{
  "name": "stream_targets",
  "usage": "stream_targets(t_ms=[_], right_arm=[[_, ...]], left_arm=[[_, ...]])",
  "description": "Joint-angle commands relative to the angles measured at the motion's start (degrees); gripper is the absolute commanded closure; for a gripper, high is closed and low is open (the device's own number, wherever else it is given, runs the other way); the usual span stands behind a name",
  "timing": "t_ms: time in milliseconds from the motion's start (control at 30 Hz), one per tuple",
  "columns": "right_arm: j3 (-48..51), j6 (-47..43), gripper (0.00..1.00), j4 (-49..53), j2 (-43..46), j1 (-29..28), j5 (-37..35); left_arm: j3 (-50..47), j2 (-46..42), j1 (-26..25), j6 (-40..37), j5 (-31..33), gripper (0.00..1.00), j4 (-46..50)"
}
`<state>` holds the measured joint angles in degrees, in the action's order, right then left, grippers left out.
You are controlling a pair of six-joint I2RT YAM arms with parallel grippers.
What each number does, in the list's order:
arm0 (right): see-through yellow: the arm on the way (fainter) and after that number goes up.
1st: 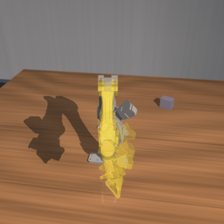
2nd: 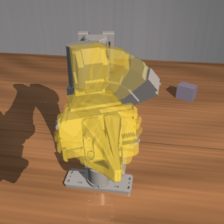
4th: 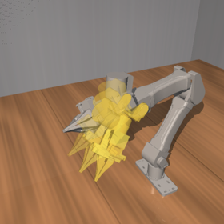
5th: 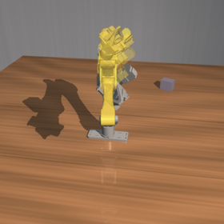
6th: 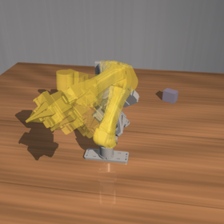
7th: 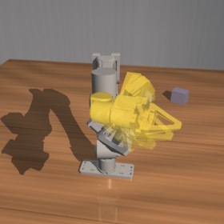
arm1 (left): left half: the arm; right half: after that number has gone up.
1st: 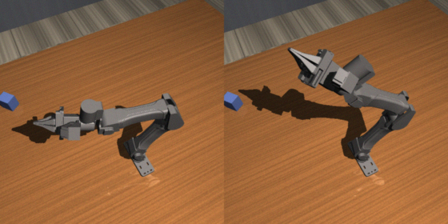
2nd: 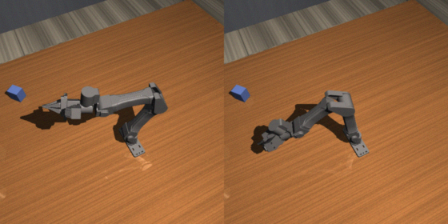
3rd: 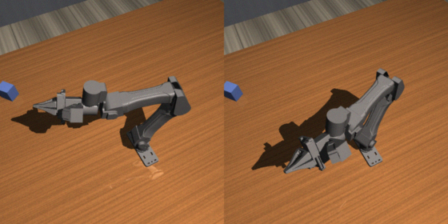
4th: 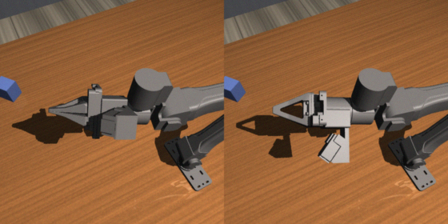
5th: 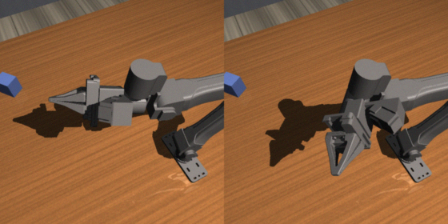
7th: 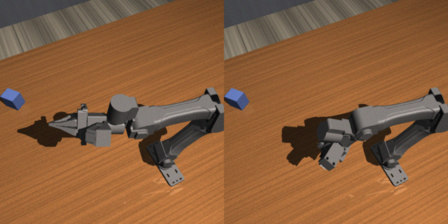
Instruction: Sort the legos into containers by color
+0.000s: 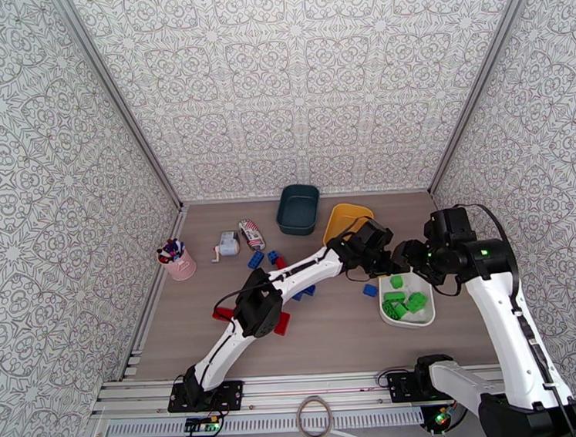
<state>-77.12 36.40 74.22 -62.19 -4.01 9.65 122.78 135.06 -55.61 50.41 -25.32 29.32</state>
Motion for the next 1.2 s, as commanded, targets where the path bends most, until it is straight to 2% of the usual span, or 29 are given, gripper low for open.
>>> stream_targets(t_ms=[0, 200, 333, 467, 700, 867, 1033, 1167], right_arm=[[1.1, -0.7, 0.33, -1.1, 0.4, 0.5, 1.9], [3.8, 0.1, 0.33, -6.0, -1.4, 0.3, 6.5], [5.2, 0.2, 0.33, -8.9, -3.5, -1.3, 7.8], [5.2, -0.6, 0.32, -10.9, -7.7, -5.6, 7.3], [1.4, -3.3, 0.28, -12.5, -20.9, -18.8, 5.9], [-4.6, -6.8, 0.27, -11.0, -31.5, -28.5, 3.0], [-7.9, -10.6, 0.28, -9.9, -40.0, -34.5, -2.1], [-9.3, -13.1, 0.33, -9.5, -45.6, -38.2, -4.7]], left_arm=[[-3.8, -9.9, 2.0, -4.2, 7.2, 0.27, 4.1], [-18.9, -23.9, 5.7, -5.4, 18.4, 0.24, 5.8], [-27.1, -31.7, 8.3, -5.7, 24.2, 0.16, 7.6], [-34.2, -38.2, 11.5, -5.2, 27.5, 0.09, 9.7], [-50.2, -49.0, 17.4, -1.2, 27.7, 0.07, 9.4], [-61.5, -55.9, 18.9, 2.5, 27.6, 0.07, 8.6], [-71.2, -62.1, 19.7, 7.9, 27.8, 0.07, 7.5], [-76.7, -66.2, 19.9, 11.5, 28.2, 0.06, 7.0]])
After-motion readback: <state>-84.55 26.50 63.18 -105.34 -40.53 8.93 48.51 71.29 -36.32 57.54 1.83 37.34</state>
